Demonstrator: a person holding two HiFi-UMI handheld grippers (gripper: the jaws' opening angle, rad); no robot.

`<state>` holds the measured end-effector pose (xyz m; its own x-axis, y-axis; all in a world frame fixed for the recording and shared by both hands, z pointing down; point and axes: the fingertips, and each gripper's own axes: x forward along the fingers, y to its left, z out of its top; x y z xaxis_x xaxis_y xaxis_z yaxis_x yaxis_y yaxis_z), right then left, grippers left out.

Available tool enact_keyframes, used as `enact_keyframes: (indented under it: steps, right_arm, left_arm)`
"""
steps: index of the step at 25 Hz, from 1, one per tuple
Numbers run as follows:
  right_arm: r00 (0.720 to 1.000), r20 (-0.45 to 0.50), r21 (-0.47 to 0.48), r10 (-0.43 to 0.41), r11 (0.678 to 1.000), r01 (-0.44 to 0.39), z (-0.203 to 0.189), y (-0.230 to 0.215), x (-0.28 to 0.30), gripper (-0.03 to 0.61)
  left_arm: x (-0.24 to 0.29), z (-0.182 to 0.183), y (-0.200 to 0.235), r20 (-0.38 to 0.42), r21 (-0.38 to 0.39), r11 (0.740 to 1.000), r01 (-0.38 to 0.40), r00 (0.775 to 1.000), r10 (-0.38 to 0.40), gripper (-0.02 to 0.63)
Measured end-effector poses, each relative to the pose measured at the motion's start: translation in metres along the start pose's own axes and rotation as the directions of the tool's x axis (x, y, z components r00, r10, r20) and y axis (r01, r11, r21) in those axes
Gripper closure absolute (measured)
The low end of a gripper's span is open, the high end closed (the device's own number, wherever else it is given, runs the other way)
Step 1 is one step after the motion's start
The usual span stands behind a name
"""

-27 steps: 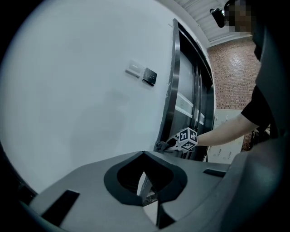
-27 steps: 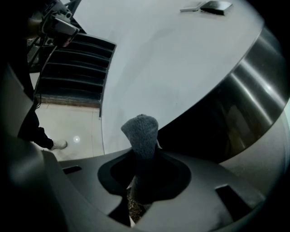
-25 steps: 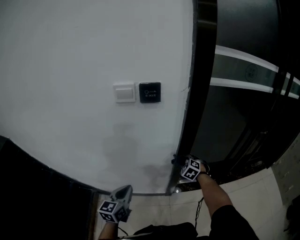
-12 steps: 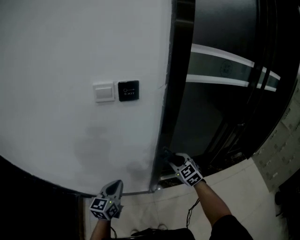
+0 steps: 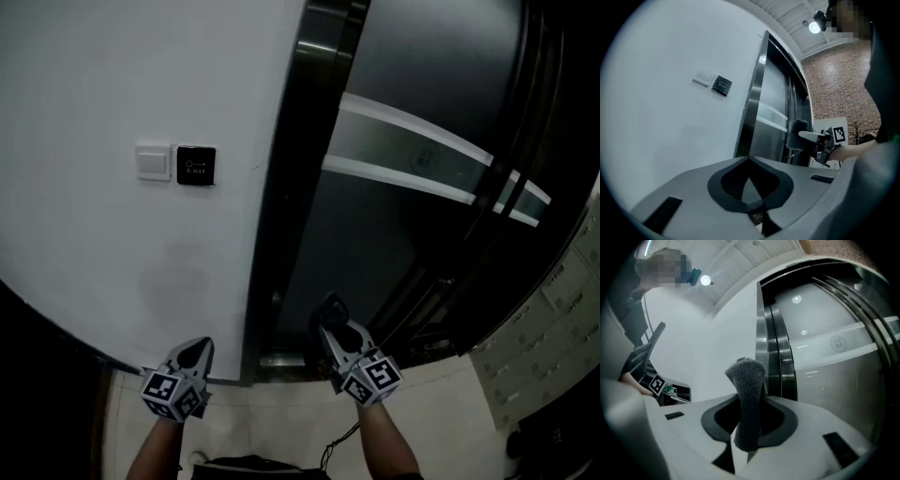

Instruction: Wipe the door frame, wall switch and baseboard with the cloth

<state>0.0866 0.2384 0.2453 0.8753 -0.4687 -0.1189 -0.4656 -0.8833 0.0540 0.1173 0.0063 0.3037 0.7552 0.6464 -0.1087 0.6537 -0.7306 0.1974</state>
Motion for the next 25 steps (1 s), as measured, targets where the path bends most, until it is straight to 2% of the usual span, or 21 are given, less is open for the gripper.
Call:
enact_keyframes:
  steps: [6,11,14,19,25]
  right_arm:
    - [0.991,0.023,-0.114,0.134,0.985,-0.130,0.030,-0.047,-0.062,0.489]
    - [0.972,0.068,-0.182,0.223,0.961,-0.208,0.045,-0.083,-0.064,0.489]
    - [0.961,0.095,-0.175,0.258,0.955,-0.239,0.048,-0.104,-0.042,0.489]
    - [0.931,0.115,-0.206,0.345,0.926,-0.318,0.049,-0.125,0.013,0.489]
    - [0.873,0.103,-0.374,0.477,0.832,-0.411,0.063,-0.142,0.084,0.489]
  left_arm:
    - [0.041,-0.013,-0.093,0.036,-0.009,0.999,-0.035,0.999,0.036,0.621]
    - [0.076,-0.013,-0.129,0.008,0.021,0.998,-0.052,0.999,0.052,0.621]
    - [0.098,-0.008,-0.126,0.011,0.054,0.995,-0.083,0.997,0.083,0.621]
    - [0.131,0.005,-0.087,0.063,0.090,0.979,-0.180,0.983,0.175,0.621]
    - [0.150,0.023,-0.051,0.116,0.117,0.949,-0.294,0.953,0.281,0.621]
